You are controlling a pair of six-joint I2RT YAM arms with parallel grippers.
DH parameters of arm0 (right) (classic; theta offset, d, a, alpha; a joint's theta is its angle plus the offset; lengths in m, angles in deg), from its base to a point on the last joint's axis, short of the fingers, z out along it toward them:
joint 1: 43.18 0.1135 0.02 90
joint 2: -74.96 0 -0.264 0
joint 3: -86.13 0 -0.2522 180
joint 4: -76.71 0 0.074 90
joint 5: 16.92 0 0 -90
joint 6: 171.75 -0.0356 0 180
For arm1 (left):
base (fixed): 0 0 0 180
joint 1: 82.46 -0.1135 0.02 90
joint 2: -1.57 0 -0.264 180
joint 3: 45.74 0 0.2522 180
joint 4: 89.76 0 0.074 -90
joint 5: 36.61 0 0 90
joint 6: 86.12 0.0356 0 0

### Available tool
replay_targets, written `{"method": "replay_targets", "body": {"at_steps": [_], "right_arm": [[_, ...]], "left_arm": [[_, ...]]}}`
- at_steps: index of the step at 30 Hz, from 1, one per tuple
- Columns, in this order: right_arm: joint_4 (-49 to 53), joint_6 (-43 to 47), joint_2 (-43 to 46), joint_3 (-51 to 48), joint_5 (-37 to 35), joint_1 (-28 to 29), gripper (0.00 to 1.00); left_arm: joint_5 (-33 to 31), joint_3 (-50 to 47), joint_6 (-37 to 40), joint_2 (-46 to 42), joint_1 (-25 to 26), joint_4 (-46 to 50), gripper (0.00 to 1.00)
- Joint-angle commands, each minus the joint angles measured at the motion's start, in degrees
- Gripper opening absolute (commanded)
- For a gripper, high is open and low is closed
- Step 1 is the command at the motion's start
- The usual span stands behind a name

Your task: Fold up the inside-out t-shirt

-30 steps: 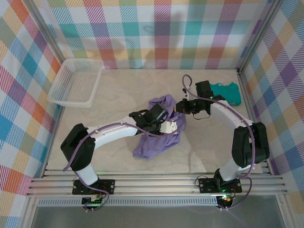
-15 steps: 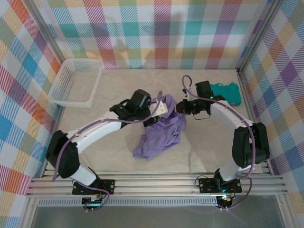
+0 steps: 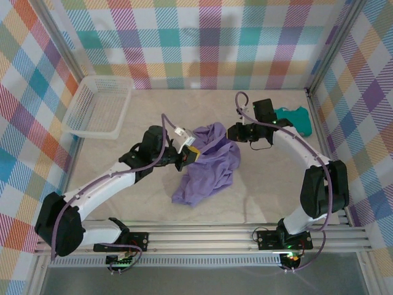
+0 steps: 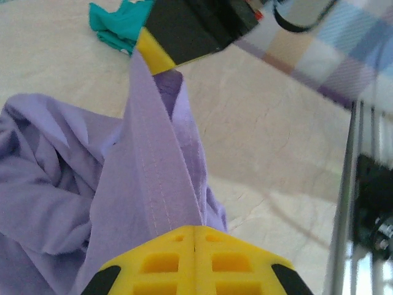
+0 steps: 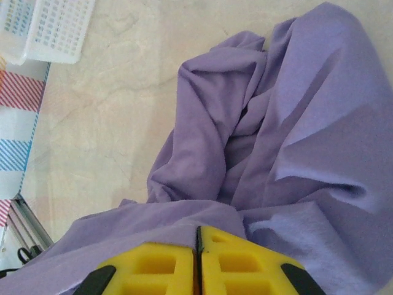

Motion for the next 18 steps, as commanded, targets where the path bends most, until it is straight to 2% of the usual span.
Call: {"method": "replay_targets", "body": {"at_steps": [1, 4, 7, 13, 18], "right_arm": [[2.1, 1.5, 3.8, -0.8, -2.0, -0.2, 0.08], [3.6, 1.9, 5.4, -2.9, -2.6, 0.3, 0.09], [3.6, 1.7, 6.8, -6.9, -5.1, 1.9, 0.13], [3.4, 0.7, 7.9, -12.6, -9.4, 4.1, 0.20], [3.6, 1.6, 8.9, -13.5, -9.4, 6.3, 0.30]], "left_arm": [[-3.2, -4.3, -15.7, -3.1, -0.4, -8.1, 0.00], [-3.9, -7.6, -23.1, -2.9, -0.4, -10.7, 0.00], [-2.4, -10.5, -25.7, -2.2, -0.3, -12.4, 0.00], [0.4, -15.4, -24.7, -2.3, 0.0, -15.6, 0.00], [1.7, -16.9, -22.1, -1.1, 0.4, -16.1, 0.00]]}}
